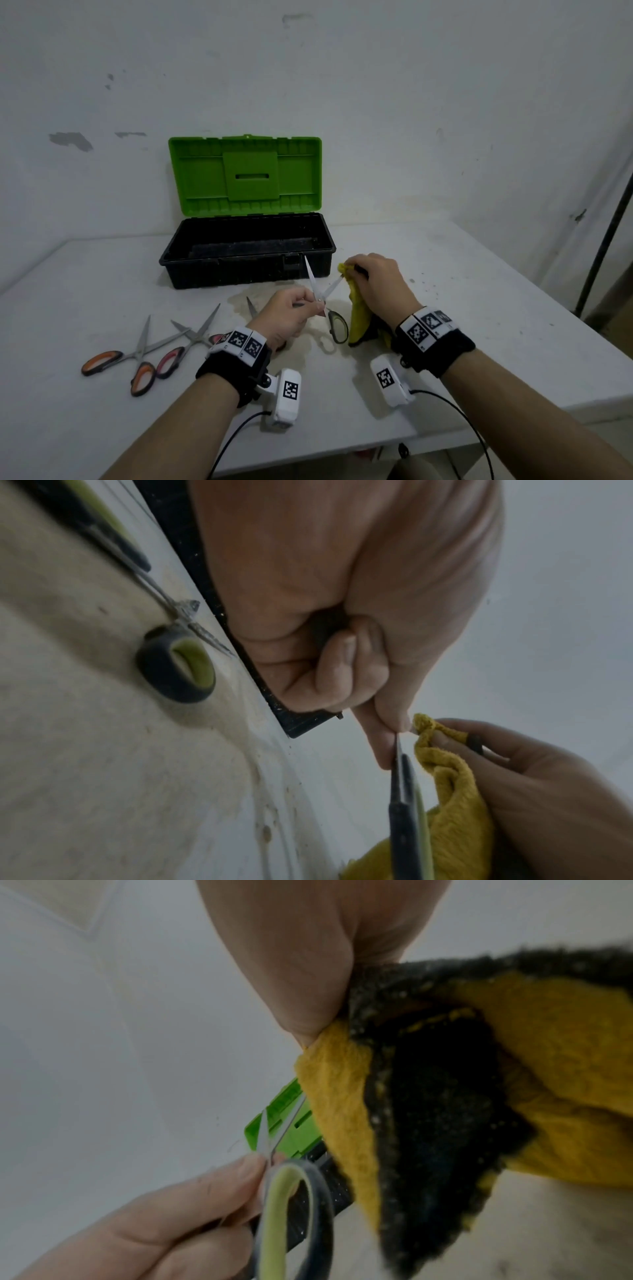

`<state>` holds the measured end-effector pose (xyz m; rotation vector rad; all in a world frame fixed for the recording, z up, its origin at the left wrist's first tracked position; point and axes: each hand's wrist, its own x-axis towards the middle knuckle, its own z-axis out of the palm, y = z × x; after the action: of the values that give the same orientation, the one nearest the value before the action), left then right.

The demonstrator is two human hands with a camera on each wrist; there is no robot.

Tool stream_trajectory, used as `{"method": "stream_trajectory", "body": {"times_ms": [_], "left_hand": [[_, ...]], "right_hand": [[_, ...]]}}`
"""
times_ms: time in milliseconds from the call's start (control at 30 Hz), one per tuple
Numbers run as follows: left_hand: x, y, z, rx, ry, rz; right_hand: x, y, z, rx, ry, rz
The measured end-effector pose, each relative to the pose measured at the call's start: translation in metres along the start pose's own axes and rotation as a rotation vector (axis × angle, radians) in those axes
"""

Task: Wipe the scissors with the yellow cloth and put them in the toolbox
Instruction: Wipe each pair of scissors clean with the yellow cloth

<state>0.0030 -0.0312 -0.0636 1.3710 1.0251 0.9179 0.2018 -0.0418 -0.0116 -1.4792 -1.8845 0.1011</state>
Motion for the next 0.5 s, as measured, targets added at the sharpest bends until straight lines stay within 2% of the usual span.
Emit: {"method": "stream_trajectory", "body": {"times_ms": [100,200,300,500], "left_hand": [[-0.005,0.003,-0.001,0.018,0.012,0.003],[-0.009,0.005,-0.002,-0.001,0.009,0.000],[-0.007,0.004,0.002,0.005,0.009,-0.006],[-0.002,0.007,0.008,0.049,0.010,0.032]], "right_hand": [[-0.002,-0.005,-0.008,0.029,0.052,-0.013],[-0.017,-0.020,-0.003,0.059,-0.059,-0.114],[-0.025,-0.022,0.009,0.057,-0.164,-0.140],[-0.009,-0.005,0.006,0.023,-0.105,-0.097]]}}
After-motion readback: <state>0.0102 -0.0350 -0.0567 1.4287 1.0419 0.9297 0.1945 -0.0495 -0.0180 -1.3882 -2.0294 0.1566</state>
